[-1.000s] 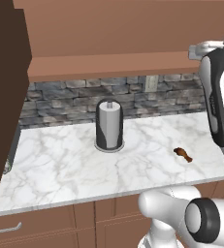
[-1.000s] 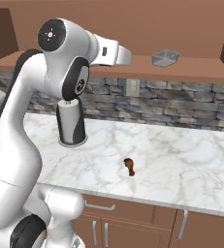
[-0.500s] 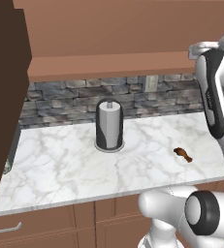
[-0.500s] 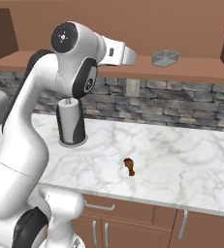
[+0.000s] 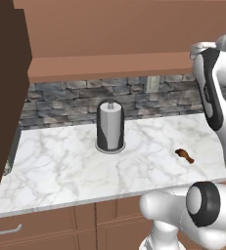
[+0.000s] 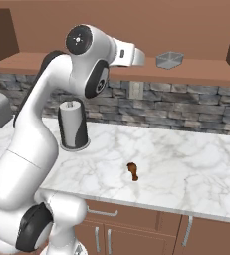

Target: Retrieve the tupperware from the cabinet, then place the raw meat into the tupperware to avoid contamination.

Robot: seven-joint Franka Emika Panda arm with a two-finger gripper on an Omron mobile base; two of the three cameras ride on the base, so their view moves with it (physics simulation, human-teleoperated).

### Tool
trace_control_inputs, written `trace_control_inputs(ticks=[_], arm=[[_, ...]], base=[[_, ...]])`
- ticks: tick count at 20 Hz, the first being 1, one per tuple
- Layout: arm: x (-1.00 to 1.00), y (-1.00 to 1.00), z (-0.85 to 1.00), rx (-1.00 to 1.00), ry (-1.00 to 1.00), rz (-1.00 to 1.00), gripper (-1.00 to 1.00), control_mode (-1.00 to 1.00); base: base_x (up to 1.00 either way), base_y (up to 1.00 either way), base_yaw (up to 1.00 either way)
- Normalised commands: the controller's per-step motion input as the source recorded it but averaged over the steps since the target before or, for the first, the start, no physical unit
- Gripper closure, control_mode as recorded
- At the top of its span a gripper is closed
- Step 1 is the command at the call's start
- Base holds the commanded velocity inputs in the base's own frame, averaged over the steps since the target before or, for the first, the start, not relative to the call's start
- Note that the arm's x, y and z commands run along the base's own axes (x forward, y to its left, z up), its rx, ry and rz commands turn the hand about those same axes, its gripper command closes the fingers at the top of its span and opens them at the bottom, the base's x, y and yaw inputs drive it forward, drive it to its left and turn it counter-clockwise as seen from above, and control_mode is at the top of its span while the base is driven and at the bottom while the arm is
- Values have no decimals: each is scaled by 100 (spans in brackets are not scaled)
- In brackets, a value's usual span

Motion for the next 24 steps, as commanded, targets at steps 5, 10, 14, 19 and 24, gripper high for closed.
trace_control_inputs(ticks=[5, 10, 14, 19, 24], arm=[[31, -10, -2, 1, 0, 0, -100, -100], [32, -12, -2, 0, 0, 0, -100, -100], [34, -12, -2, 0, 2, 0, -100, -100], [28, -9, -9, 0, 0, 0, -100, -100], [27, -9, -12, 0, 0, 0, -100, -100]], base=[[0, 0, 0], [0, 0, 0], [0, 0, 0], [0, 0, 0], [0, 0, 0]])
